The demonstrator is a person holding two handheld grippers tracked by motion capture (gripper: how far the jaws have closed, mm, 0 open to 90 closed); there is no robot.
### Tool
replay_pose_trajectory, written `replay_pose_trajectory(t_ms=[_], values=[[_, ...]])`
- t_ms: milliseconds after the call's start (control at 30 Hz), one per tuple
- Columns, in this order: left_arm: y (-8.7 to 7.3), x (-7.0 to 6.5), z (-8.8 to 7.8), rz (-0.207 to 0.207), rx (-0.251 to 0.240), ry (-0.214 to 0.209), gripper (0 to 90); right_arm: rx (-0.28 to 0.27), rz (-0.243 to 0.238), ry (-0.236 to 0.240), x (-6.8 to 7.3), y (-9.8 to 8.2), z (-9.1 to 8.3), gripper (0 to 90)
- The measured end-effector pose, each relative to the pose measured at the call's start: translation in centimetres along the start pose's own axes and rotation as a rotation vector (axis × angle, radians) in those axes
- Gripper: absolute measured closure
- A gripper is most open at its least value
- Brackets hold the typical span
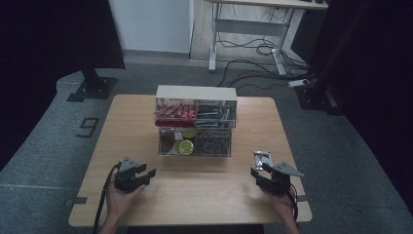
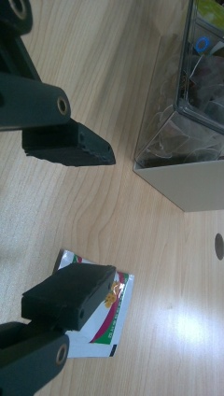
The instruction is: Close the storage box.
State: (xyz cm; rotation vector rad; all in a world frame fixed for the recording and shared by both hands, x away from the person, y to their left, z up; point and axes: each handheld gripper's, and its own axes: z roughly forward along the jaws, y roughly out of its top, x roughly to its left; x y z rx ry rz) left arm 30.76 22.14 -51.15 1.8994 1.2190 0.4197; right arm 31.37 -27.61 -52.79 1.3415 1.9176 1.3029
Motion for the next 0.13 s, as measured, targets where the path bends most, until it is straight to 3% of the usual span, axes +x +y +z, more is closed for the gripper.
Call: replay_pose_trajectory(t_ms=[133], values=[[0.07,0.02,0.15,-0.004,0.004,0.001,49.3,-0.005,0.002,0.002,-0.01,0.05,-0.09,37.7]])
